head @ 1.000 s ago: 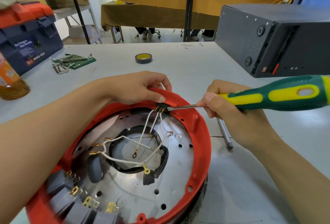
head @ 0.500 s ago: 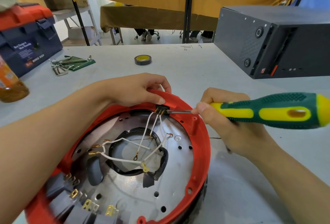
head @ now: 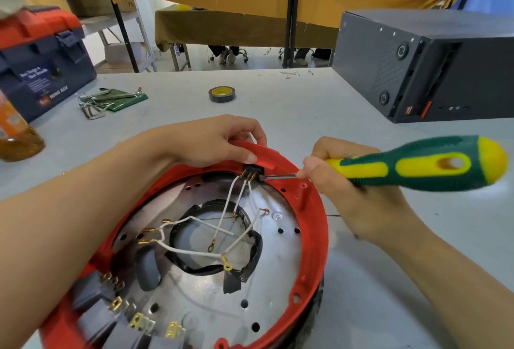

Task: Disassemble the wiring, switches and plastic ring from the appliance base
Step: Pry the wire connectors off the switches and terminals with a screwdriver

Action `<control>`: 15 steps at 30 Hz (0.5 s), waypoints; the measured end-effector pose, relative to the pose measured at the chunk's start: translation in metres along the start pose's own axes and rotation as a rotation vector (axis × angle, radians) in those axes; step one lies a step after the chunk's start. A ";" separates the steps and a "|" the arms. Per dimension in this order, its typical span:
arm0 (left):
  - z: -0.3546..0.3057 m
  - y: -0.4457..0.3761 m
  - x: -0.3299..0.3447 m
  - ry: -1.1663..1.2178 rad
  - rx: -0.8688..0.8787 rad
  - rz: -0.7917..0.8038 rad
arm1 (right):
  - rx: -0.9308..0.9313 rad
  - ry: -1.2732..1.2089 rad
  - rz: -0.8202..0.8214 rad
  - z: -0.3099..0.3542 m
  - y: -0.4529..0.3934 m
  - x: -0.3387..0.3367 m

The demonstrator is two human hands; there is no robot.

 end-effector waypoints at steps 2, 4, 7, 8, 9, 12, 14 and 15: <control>-0.001 0.000 0.001 0.005 0.003 0.003 | 0.025 -0.020 -0.056 -0.001 -0.003 0.002; -0.001 0.000 0.001 0.010 0.007 0.003 | 0.109 -0.021 -0.070 -0.004 -0.008 0.003; -0.002 -0.001 0.002 0.013 0.018 0.011 | 0.180 -0.065 -0.038 -0.007 -0.009 0.006; -0.003 -0.001 0.002 0.016 0.021 0.013 | 0.178 -0.053 -0.024 -0.007 -0.008 0.007; -0.003 0.000 0.002 0.018 0.022 0.013 | 0.165 -0.041 -0.022 -0.007 -0.008 0.008; -0.003 0.000 0.002 0.006 0.026 0.003 | 0.113 -0.041 -0.078 -0.004 -0.010 0.002; -0.003 0.001 0.002 0.006 0.024 0.004 | 0.105 -0.057 -0.113 -0.003 -0.010 -0.003; -0.003 0.001 0.002 0.005 0.025 0.006 | 0.101 -0.064 -0.122 -0.003 -0.010 -0.004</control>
Point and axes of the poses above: each hand's wrist, its own y-axis away from the middle knuckle, its own x-axis out of the palm, z = x × y, the point moved 2 cm from there along -y, towards the middle knuckle, and after that the axes turned 4 degrees about -x, right-handed, at the moved point
